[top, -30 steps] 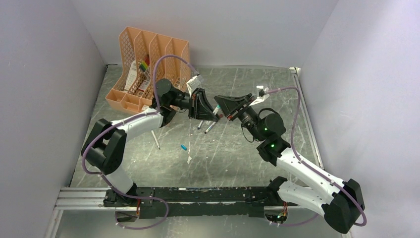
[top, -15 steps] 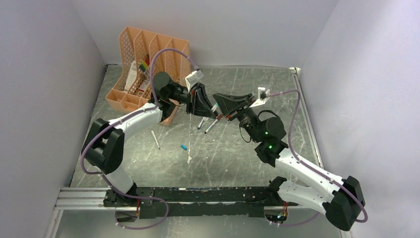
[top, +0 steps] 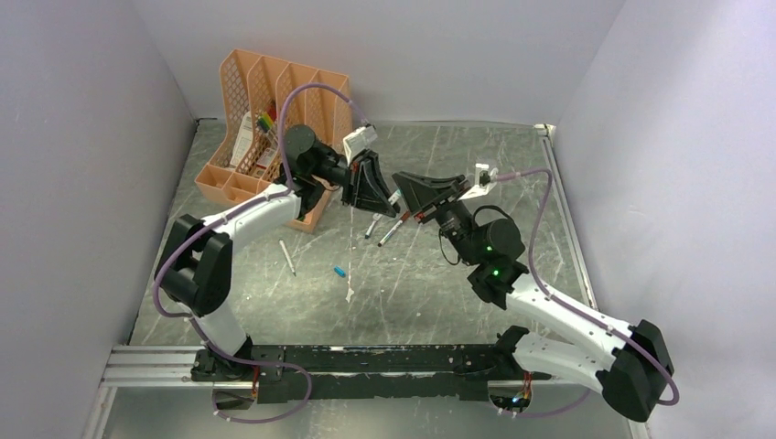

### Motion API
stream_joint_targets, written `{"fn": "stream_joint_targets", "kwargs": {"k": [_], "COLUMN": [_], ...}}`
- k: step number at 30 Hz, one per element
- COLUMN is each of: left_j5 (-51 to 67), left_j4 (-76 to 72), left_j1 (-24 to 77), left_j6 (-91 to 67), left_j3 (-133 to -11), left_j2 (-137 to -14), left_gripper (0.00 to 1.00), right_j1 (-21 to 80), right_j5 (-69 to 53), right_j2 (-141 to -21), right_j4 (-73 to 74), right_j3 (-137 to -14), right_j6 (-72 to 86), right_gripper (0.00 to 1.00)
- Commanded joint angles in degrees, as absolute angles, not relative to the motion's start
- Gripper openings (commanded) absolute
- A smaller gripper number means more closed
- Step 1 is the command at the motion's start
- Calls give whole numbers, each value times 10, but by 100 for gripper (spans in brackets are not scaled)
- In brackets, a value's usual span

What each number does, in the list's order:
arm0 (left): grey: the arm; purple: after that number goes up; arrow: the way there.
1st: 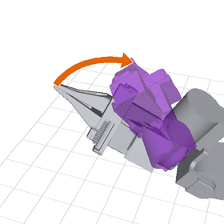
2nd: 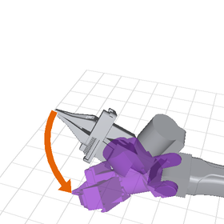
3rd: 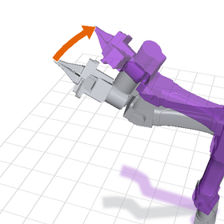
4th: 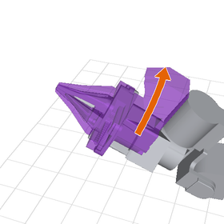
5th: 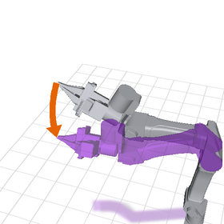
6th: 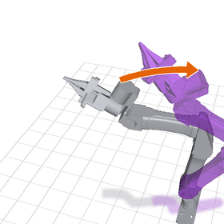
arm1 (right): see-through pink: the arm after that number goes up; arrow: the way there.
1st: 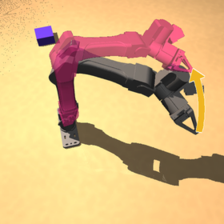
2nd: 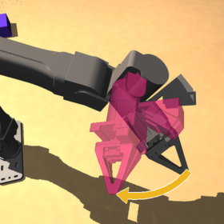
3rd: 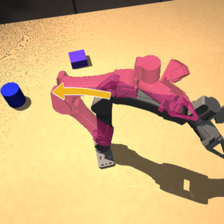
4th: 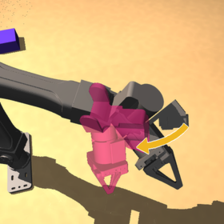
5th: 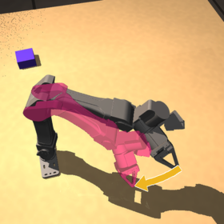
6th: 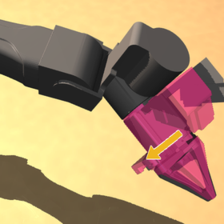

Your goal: Insert the pens into the pen caps

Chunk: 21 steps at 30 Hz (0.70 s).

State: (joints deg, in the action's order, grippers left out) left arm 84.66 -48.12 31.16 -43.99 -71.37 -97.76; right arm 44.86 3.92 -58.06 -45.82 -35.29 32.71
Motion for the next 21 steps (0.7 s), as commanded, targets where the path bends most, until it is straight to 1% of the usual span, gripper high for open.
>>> {"fn": "stream_joint_targets", "kwargs": {"k": [1,3,5,6,7,8,10,13,15,18,21], "left_j5": [590,588,575,564,552,542,527,489,450,373,250], "left_j4": [-582,-578,-535,-501,-466,-445,-406,-341,-293,-222,-127], "left_j1": [308,308,308,308,308,308,308,308,310,315,352], "left_j6": [-441,-432,-392,-369,-347,-330,-299,-255,-219,-169,-106], "left_j3": [-713,-670,-635,-621,-607,-595,-572,-560,-559,-571,-605], "left_j2": [-940,-931,-915,-905,-898,-892,-889,-892,-898,-918,-950], "left_gripper": [7,7,7,7,7,7,7,7,7,7,7], "right_j1": [518,517,513,513,512,512,511,510,510,511,510], "right_j5": [-70,-7,63,110,153,188,257,336,366,387,386], "right_j2": [-577,-530,-468,-443,-415,-388,-334,-257,-221,-201,-194], "right_j4": [-116,-115,-109,-106,-97,-86,-58,-9,29,115,178], "right_j3": [-292,-298,-302,-303,-306,-308,-317,-328,-333,-346,-340], "right_j6": [366,378,393,396,403,405,399,382,367,380,415], "right_gripper": [0,0,0,3,13,19,38,57,59,59,58]}}
